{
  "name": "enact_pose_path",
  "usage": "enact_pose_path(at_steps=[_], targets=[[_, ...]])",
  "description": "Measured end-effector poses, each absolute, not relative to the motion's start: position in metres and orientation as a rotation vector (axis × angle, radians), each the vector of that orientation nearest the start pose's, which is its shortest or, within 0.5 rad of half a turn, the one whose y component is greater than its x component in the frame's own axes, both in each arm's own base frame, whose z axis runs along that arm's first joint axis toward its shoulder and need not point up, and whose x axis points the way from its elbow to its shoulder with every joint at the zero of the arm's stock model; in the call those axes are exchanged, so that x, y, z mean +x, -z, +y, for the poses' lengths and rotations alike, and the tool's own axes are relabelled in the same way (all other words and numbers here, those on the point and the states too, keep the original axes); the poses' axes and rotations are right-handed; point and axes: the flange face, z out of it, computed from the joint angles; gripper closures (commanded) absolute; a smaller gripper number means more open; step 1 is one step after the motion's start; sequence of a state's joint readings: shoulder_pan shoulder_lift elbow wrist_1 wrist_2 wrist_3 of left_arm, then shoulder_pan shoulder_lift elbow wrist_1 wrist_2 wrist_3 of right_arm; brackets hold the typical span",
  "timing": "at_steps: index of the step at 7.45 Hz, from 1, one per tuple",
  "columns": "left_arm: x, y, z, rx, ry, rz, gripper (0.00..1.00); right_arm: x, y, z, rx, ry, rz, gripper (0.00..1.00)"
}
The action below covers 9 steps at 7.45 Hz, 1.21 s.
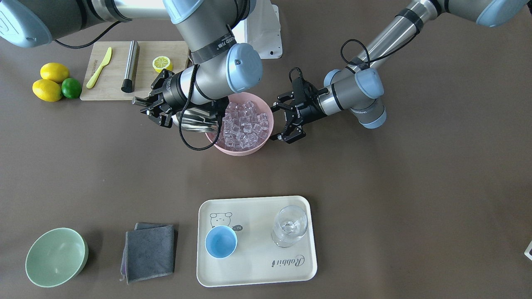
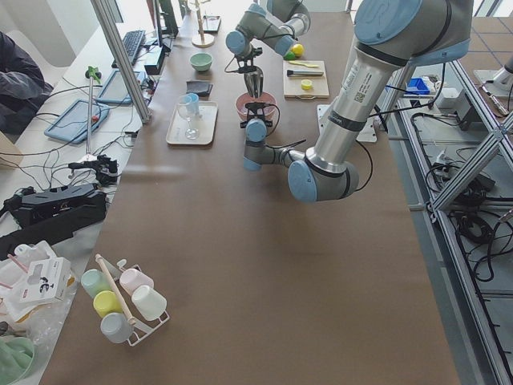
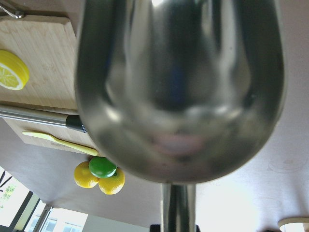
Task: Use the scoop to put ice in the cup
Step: 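Lower the scoop with right gripper down into the ice cubes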
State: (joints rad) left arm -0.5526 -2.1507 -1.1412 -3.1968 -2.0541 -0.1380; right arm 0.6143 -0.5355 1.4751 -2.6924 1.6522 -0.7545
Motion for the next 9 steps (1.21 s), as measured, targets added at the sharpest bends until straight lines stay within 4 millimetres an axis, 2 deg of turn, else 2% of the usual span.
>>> enact_pose_path(at_steps=[5, 9], targets=[[0.541, -0.340, -0.432, 1.342, -1.052, 1.320, 0.01, -0.512, -0.179, -0.481, -0.234, 1.668, -0.061, 1.00], [0.543, -0.329, -0.433, 1.344, -1.049, 1.320, 0.01, -0.520, -0.179, -0.477, -0.191, 1.645, -0.070, 1.00]])
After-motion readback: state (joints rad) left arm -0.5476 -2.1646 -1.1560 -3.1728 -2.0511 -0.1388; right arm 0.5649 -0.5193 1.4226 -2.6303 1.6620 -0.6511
